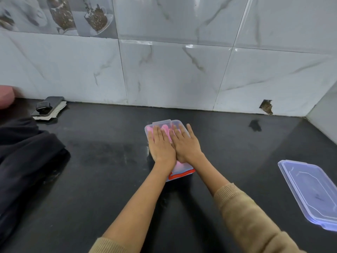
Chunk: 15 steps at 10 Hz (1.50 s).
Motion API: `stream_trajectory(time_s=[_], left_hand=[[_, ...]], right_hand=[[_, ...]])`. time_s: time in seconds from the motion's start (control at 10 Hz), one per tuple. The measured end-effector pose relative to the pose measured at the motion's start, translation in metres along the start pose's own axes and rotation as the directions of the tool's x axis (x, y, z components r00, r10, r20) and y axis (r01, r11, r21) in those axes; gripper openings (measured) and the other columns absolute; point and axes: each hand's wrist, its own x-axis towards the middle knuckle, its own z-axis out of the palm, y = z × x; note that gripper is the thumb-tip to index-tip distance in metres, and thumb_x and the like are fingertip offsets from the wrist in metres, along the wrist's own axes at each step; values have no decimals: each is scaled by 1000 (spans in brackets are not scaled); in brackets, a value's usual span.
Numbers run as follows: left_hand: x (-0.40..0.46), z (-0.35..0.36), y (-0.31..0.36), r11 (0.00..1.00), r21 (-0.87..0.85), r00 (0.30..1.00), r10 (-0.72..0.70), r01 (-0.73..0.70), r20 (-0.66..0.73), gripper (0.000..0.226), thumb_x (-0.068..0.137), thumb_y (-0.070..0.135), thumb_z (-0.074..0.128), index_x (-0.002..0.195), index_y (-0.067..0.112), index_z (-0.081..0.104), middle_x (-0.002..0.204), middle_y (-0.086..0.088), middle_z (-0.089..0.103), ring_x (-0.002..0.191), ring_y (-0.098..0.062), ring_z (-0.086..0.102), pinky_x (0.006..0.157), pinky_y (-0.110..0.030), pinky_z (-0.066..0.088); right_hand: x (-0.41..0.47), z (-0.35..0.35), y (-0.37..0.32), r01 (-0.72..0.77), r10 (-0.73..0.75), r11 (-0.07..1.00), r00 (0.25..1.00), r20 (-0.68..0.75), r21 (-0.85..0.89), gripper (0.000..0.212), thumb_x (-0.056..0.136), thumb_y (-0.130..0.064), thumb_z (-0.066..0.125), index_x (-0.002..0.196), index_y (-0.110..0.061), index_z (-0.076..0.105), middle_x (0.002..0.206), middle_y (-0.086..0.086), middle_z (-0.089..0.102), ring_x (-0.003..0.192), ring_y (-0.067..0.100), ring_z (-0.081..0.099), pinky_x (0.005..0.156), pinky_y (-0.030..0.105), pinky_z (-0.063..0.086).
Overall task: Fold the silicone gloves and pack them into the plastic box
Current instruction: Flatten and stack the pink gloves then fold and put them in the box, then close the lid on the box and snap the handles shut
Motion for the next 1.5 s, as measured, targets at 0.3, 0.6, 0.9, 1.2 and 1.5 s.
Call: stream_trajectory(time_s=[0.3,0.6,0.9,1.2,1.5], left_hand=[[3,3,5,978,197,984,39,-73,173,83,97,52,25,148,6,-21,159,-14,-19,148,-30,-15,118,-45,-12],[12,-2,-6,937,135,946,315,-323,76,80,96,42,41,153,5,-3,161,-13,3,150,-25,2,122,-39,-2],[-4,-6,22,917,-141,921,348,-373,-175,55,101,22,27,153,9,14,161,-10,13,150,-27,5,121,-40,5],[-14,5,93,855,-287,902,409,-433,-140,60,97,11,30,152,1,7,161,-14,7,149,-27,12,121,-38,11],[-4,10,99,813,-418,905,420,-406,-63,59,100,14,32,153,4,6,162,-10,7,149,-27,12,121,-38,15]], right_hand=[[17,15,-13,-59,132,955,963,236,-292,71,99,-48,26,154,-16,-6,162,4,-7,149,24,-11,118,45,-12],[3,4,-13,-302,297,953,896,330,-37,71,97,-46,30,154,-12,3,162,7,-3,150,21,-3,113,36,-20],[-65,3,36,-282,304,853,953,21,440,61,102,-40,24,153,-13,6,162,6,-2,150,22,-5,117,46,-11],[-165,81,139,-858,910,231,357,210,458,56,100,-25,37,149,-1,24,160,11,17,148,29,11,121,45,7],[-176,105,148,-938,957,124,199,211,323,41,99,-25,42,134,-5,50,140,11,51,140,29,34,118,46,17]])
